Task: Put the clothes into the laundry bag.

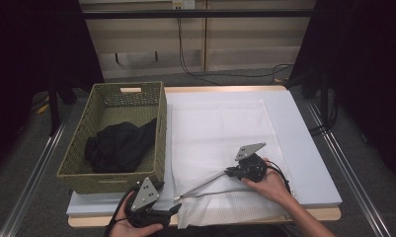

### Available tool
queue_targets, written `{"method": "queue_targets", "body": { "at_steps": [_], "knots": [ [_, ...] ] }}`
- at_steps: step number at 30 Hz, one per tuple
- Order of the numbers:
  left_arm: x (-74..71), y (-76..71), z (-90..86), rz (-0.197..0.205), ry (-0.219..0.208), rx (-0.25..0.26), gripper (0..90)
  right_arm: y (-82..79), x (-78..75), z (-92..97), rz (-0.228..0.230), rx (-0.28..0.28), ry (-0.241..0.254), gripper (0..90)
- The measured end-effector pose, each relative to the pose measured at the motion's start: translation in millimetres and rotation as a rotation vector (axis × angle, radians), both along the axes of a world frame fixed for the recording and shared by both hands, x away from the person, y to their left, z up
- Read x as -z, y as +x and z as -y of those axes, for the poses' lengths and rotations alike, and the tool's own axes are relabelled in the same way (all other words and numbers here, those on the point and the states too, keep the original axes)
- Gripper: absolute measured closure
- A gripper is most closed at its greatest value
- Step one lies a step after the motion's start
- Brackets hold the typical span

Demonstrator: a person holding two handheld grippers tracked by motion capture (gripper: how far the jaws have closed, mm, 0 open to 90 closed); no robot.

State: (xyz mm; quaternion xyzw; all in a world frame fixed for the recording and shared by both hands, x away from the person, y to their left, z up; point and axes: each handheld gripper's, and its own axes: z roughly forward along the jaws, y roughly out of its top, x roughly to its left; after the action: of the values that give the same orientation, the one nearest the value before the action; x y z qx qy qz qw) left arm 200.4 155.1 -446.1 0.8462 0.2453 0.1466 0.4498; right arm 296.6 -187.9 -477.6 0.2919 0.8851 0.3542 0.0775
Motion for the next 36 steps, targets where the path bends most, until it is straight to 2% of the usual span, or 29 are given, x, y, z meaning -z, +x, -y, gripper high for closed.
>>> {"method": "queue_targets", "body": {
  "at_steps": [3, 6, 9, 12, 15, 19, 24, 28, 30, 32, 33, 36],
  "knots": [
    [0.6, -1.3, -2.0, -0.004, -0.025, 0.001, 17.4, -1.0, -0.4, -0.8, 0.0, 0.014, -0.001, 89.1],
    [-0.2, -2.1, -5.5, -0.002, -0.024, -0.011, 17.3, -1.3, -0.4, -1.2, 0.0, 0.025, 0.002, 89.2],
    [-2.7, -6.5, -11.6, 0.01, -0.041, -0.016, 17.3, -2.3, -0.5, -1.8, 0.007, 0.04, 0.007, 89.3],
    [-3.1, -8.7, -15.2, 0.011, -0.04, -0.026, 17.3, -1.6, -2.1, -0.1, -0.002, 0.043, 0.027, 89.3],
    [-2.5, -6.6, -18.3, 0.006, -0.044, -0.033, 17.2, -0.9, -4.3, 2.5, -0.011, 0.047, 0.067, 89.3],
    [-3.3, -5.0, -18.7, 0.014, -0.049, -0.035, 17.2, -0.5, -11.0, 6.1, -0.007, 0.05, 0.101, 89.3],
    [-1.9, -4.1, -18.3, 0.003, -0.043, -0.034, 17.1, -2.0, -22.2, 9.8, -0.003, 0.054, 0.139, 89.3],
    [-1.7, -2.9, -18.6, 0.004, -0.037, -0.037, 17.1, -0.3, -31.7, 11.2, 0.026, 0.069, 0.151, 89.3],
    [-1.2, -2.4, -19.4, -0.006, -0.054, -0.037, 17.1, 1.2, -35.7, 11.0, 0.027, 0.065, 0.164, 89.3],
    [-0.6, -1.7, -19.5, -0.008, -0.053, -0.041, 16.7, 1.5, -37.3, 10.7, 0.028, 0.066, 0.17, 89.3],
    [0.1, -0.6, -19.8, -0.007, -0.037, -0.041, 16.7, 3.3, -39.6, 9.4, 0.029, 0.057, 0.166, 89.3],
    [0.1, -0.8, -19.9, -0.003, -0.037, -0.035, 16.7, 6.4, -43.6, 9.2, 0.028, 0.052, 0.175, 89.3]
  ]
}}
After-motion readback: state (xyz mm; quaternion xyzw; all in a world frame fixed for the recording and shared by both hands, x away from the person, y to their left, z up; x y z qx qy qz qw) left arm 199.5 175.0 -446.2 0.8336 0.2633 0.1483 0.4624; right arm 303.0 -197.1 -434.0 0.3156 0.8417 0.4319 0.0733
